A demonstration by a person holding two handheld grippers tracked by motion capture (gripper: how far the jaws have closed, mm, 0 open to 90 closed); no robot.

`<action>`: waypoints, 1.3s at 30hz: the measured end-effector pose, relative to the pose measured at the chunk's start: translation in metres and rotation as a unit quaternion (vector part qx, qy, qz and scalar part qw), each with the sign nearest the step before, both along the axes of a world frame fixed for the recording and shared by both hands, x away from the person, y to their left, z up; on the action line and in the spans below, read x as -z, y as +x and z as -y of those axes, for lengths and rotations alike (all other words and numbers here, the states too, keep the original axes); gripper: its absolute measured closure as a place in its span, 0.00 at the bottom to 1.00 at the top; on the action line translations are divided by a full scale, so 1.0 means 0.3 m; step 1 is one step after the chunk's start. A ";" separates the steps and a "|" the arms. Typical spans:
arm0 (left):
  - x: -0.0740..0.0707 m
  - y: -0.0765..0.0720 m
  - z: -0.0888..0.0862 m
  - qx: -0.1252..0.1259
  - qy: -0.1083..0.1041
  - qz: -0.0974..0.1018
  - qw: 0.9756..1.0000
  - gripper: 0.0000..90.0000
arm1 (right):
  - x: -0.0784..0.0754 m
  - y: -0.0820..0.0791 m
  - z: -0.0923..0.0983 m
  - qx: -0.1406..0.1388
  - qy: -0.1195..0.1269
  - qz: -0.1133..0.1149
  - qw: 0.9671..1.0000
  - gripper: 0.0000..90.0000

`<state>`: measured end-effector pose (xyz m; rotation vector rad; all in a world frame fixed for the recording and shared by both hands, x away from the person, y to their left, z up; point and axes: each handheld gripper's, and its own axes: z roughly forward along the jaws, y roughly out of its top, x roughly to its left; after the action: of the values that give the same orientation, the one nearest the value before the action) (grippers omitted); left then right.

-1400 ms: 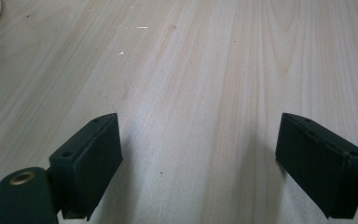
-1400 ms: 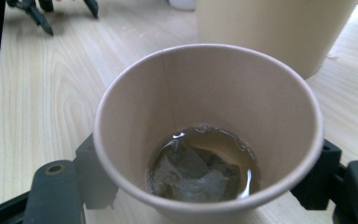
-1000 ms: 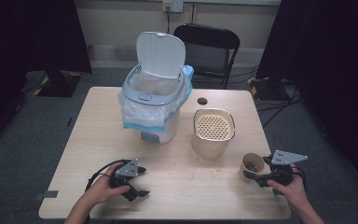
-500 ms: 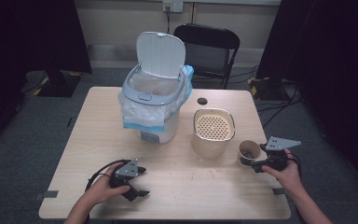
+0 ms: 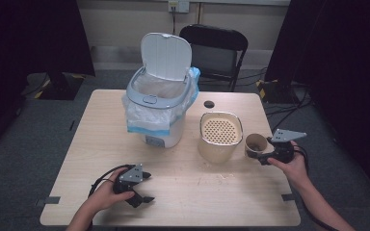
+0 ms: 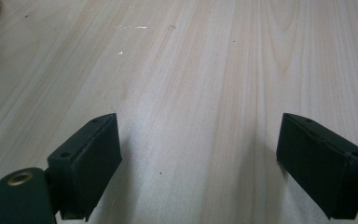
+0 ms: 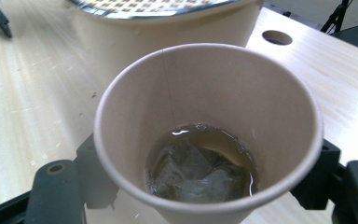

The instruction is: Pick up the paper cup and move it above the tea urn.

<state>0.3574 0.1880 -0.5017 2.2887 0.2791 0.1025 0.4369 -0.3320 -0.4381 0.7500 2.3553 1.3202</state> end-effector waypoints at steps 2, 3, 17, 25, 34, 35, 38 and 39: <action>0.000 0.000 0.000 0.001 0.000 -0.001 1.000 0.15 | -0.005 0.018 -0.002 0.002 0.000 0.002 1.000 0.28; 0.000 0.001 0.000 0.002 0.000 -0.001 1.000 0.15 | -0.007 0.027 -0.004 0.002 0.001 0.001 1.000 0.28; 0.000 0.001 0.000 0.002 0.000 0.000 1.000 0.14 | -0.018 0.153 -0.001 0.007 -0.006 0.006 1.000 0.28; 0.001 0.001 0.000 0.002 -0.001 -0.001 1.000 0.14 | -0.053 0.224 0.002 0.015 -0.008 0.022 1.000 0.28; 0.000 0.001 0.000 0.003 0.002 0.000 1.000 0.14 | -0.090 0.298 -0.013 0.021 -0.016 0.039 0.999 0.28; 0.000 0.001 0.000 0.003 0.002 0.000 1.000 0.14 | -0.095 0.306 -0.013 0.022 -0.015 0.041 0.999 0.28; 0.000 0.001 0.000 0.003 0.002 0.000 1.000 0.14 | -0.112 0.329 -0.019 0.028 -0.013 0.045 0.999 0.28; 0.000 0.001 0.000 0.003 0.002 0.000 1.000 0.14 | -0.119 0.336 -0.023 0.029 -0.014 0.046 0.998 0.28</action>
<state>0.3578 0.1881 -0.5016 2.2940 0.2720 0.1005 0.5378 -0.3253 -0.4024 0.7289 2.2576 1.2676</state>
